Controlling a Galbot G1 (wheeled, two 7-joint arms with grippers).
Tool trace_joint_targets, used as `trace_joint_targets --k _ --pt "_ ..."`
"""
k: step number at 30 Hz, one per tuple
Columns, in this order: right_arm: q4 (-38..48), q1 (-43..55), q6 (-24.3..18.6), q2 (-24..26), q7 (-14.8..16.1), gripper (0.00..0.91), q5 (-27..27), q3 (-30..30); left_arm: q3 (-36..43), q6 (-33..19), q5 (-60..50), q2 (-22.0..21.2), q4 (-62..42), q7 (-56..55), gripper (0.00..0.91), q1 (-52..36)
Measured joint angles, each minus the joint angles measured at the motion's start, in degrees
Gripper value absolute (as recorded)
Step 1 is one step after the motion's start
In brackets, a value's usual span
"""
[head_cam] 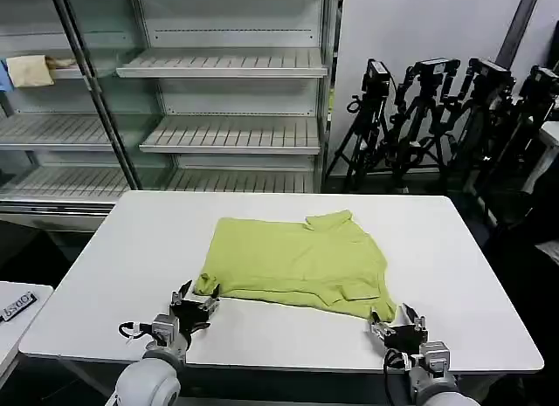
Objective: Fold and organize the clothes.
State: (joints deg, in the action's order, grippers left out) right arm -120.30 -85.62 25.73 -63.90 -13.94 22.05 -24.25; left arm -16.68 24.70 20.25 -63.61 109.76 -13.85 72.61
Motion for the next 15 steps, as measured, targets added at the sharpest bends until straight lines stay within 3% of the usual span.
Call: trace_joint_targets --k 15 --pt "-0.76 -1.20 -0.41 0.86 0.60 0.000 1.26 -0.55 -0.53 0.18 0.23 0.05 1.00 -0.11 0.020 1.23"
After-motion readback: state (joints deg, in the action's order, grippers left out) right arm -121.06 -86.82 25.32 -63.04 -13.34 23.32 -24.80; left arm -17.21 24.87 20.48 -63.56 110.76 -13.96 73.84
